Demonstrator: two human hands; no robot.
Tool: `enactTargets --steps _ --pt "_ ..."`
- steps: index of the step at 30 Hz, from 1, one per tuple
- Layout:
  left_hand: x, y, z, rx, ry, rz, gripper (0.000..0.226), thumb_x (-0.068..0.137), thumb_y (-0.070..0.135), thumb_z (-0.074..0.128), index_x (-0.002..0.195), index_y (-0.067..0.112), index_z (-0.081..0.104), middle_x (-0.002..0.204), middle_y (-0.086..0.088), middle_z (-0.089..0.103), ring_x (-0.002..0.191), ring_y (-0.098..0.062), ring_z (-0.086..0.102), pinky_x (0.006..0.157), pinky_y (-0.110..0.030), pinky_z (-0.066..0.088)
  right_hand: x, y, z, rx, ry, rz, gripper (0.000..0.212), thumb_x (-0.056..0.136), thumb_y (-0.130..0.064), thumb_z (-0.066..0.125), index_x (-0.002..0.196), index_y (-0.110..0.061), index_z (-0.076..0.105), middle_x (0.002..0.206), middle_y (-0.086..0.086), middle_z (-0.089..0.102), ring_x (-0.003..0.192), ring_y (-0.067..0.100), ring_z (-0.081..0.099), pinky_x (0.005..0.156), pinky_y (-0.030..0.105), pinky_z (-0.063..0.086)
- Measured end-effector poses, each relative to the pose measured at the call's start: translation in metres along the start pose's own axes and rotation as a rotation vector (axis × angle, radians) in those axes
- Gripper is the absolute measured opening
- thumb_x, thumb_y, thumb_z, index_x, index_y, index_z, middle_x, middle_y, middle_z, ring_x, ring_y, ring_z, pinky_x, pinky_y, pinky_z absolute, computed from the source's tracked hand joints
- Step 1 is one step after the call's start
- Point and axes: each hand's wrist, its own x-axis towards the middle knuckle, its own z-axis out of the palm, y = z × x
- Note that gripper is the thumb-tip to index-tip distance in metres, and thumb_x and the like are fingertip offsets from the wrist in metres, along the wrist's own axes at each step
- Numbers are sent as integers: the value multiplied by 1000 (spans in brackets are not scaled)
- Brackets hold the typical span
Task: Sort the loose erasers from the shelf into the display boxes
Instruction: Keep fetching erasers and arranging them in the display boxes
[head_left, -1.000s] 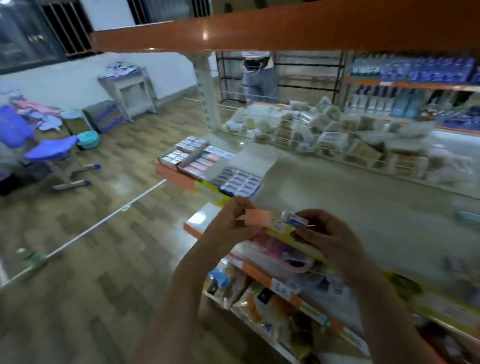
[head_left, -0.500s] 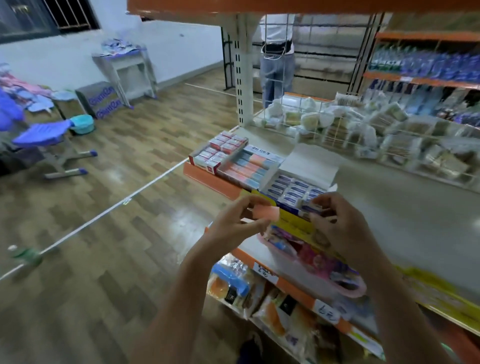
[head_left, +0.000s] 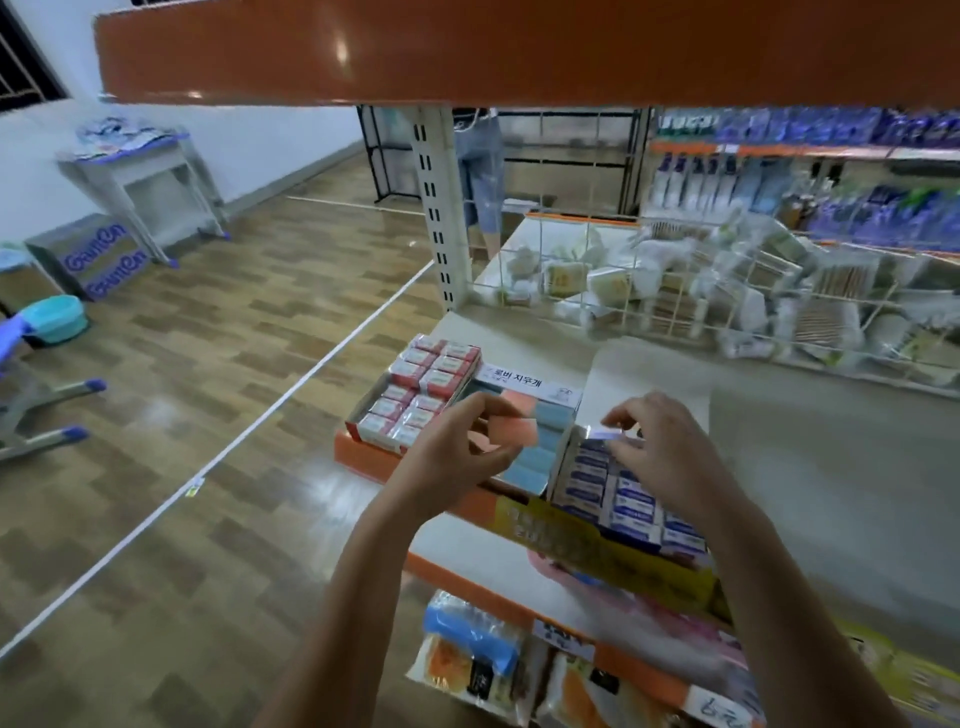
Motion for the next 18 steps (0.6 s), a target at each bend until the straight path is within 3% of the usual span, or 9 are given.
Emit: enactTargets --steps 11,15,18 --pt "48 -39 -27 276 -92 121 31 80 25 72 107 32 58 92 22 56 83 5 54 69 -12 43 -3 -11 18 -99 55 127 15 85 -19 62 98 -25 57 94 -9 47 97 10 42 74 23 34" --pt "67 -48 -37 434 -129 182 33 79 25 72 110 26 60 106 8 60 98 -10 51 79 -20 39 -5 -17 14 -127 26 172 19 85 -22 63 104 -24 57 102 -8 48 101 8 38 79 22 31" --pt "80 -52 -41 554 -143 212 33 81 25 69 112 21 62 116 0 61 113 -19 48 95 -28 30 -5 -26 14 -105 65 194 23 86 -23 63 108 -21 59 106 -5 52 104 10 39 78 18 27"
